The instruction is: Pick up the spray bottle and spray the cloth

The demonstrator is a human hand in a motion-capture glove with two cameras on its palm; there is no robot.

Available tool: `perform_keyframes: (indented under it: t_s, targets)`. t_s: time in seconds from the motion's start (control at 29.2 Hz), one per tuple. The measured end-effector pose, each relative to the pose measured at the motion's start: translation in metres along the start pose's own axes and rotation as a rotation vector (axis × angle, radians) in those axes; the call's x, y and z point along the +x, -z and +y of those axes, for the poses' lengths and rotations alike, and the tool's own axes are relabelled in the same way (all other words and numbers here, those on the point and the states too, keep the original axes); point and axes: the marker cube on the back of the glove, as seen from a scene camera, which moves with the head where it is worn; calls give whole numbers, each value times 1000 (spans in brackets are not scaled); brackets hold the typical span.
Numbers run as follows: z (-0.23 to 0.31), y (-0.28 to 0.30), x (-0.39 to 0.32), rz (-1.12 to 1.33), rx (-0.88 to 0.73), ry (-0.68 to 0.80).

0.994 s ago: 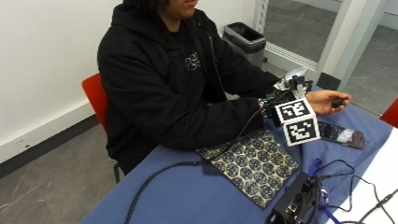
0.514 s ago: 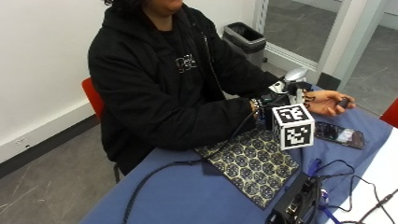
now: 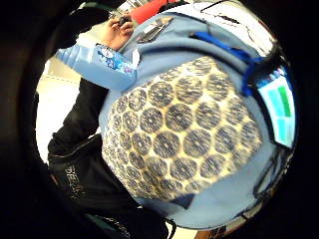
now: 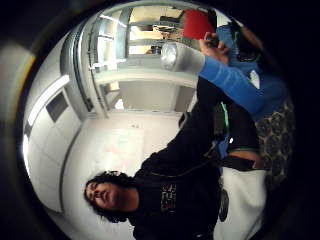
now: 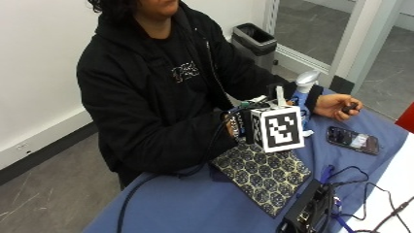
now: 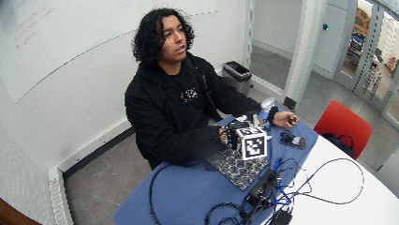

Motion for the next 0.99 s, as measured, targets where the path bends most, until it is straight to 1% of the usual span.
perform_keyframes:
  t_s: [0.07, 0.14, 0.21, 0.38, 0.51, 0.75, 0.99]
  targets:
    - [11, 7, -10, 34, -27, 31]
    - [37, 3, -18, 60, -112, 54]
    - [53, 1, -27, 92, -159, 74]
    - [46, 13, -42, 300, -105, 102]
    - [80, 1, -58, 350, -201, 134]
    - [95, -5, -67, 527, -255, 103]
    - [98, -6, -70, 562, -279, 78]
